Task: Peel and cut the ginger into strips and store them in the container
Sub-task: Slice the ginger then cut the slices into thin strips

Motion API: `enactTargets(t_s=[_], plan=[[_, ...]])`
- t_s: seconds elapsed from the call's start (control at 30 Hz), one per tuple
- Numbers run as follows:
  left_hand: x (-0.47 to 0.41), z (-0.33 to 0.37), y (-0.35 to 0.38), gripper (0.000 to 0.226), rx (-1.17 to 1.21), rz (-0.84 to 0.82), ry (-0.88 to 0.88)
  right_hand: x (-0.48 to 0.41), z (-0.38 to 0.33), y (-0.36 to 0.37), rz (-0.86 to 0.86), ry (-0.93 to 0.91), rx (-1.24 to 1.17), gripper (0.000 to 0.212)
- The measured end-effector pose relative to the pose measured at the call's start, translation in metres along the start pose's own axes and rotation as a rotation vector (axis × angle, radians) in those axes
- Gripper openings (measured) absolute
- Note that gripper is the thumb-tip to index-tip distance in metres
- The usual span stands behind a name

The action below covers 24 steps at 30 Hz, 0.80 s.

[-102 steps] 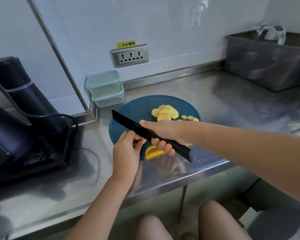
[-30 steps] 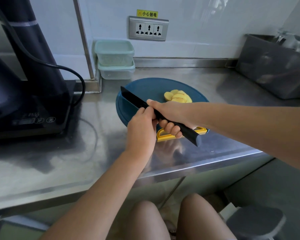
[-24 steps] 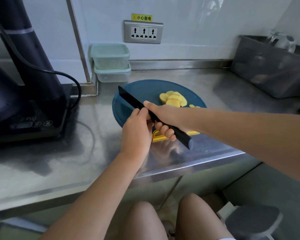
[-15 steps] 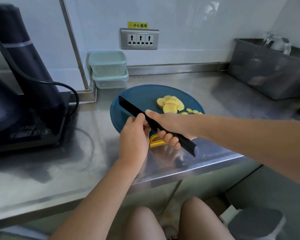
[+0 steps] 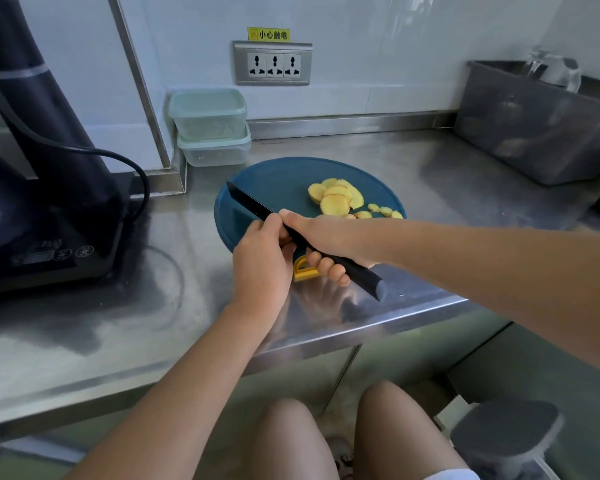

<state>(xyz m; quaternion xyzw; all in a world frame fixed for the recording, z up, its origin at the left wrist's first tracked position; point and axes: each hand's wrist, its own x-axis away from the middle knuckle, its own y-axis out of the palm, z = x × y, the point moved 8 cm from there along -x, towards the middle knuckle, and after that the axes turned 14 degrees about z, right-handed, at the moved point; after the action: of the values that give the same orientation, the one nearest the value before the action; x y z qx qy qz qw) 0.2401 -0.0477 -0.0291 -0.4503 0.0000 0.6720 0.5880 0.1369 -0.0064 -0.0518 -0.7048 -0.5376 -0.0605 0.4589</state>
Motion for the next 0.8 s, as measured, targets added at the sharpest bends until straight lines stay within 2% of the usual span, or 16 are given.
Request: enactTargets(t_s=[0.3,0.53,0.8], plan=[[-0.001,-0.005,0.002,0.007,-0.008,0.022,-0.007,0.001,-0.002,0.007,0.002,0.015,-0.057,0.07],[-0.001,-0.003,0.004,0.006,-0.005,0.01,-0.012,-0.002,-0.004,0.009,-0.088,0.046,-0.165,0.07],[0.0,0.0,0.002,0.018,0.003,0.008,-0.021,-0.005,-0.013,0.011,-0.092,0.021,-0.122,0.069]])
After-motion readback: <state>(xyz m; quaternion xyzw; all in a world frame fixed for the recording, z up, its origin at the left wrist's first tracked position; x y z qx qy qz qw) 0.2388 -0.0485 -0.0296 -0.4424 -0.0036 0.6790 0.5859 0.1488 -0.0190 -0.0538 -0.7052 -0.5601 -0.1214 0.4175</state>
